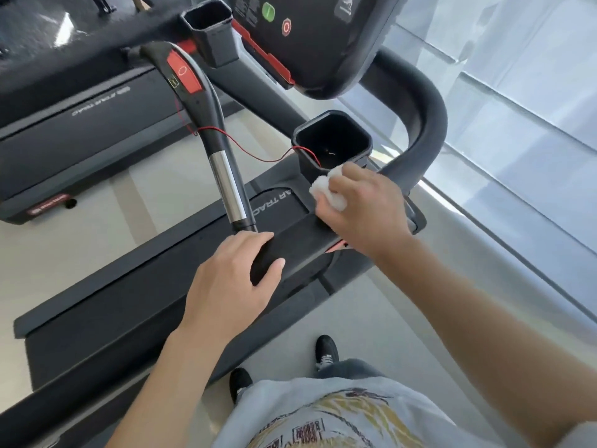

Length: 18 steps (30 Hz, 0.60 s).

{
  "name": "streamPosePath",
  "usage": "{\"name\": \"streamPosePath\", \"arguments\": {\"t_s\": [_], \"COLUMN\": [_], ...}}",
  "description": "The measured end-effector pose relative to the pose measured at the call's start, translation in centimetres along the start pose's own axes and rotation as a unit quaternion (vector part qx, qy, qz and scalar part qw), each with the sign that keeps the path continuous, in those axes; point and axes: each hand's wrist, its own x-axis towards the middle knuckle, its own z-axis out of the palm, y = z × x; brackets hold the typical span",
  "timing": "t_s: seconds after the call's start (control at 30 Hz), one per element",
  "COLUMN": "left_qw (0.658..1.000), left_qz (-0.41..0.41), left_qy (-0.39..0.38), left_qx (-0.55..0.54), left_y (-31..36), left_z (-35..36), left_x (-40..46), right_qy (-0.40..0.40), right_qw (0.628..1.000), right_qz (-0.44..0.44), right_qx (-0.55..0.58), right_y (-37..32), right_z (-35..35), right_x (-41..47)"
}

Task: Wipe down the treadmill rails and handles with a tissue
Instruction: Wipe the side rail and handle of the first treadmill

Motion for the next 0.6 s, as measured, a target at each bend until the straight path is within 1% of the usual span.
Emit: {"name": "streamPosePath", "arguments": {"t_s": [0.1, 0.17, 0.3, 0.37, 0.43, 0.53, 0.6], "left_qw": [1.0, 1.0, 1.0, 1.0, 1.0, 1.0, 1.0], "left_qz": [0.011, 0.006, 0.01, 0.004, -0.002, -0.005, -0.005], "left_qy": [0.003, 0.008, 0.014, 0.014, 0.006, 0.0, -0.003], "left_qx": [0.002, 0.0, -0.012, -0.014, -0.014, -0.011, -0.01], "left_y": [0.0, -0.2, -0.5, -0.6, -0.6, -0.6, -0.5], "left_z": [0.0, -0.1, -0.1, 0.0, 0.0, 0.1, 0.1], "left_x": [-0.2, -0.3, -0.5, -0.5, -0.4, -0.5, -0.4], "right_qy": [0.029, 0.042, 0.05, 0.085, 0.116, 0.116, 0.102], "right_qw": [0.993, 0.986, 0.978, 0.984, 0.991, 0.989, 0.987], "right_qz": [-0.092, -0.128, -0.187, -0.147, -0.057, 0.089, 0.12], "right_qx": [0.065, 0.097, 0.076, 0.052, 0.024, 0.009, 0.002], "right_y": [-5.1, -6.9, -3.6, -0.4, 3.3, 7.0, 6.7], "right_z": [2.1, 3.1, 2.7, 1.9, 0.8, -0.9, -0.9], "right_x": [-2.2, -3.0, -2.6, -1.6, -0.3, 0.6, 0.4]}}
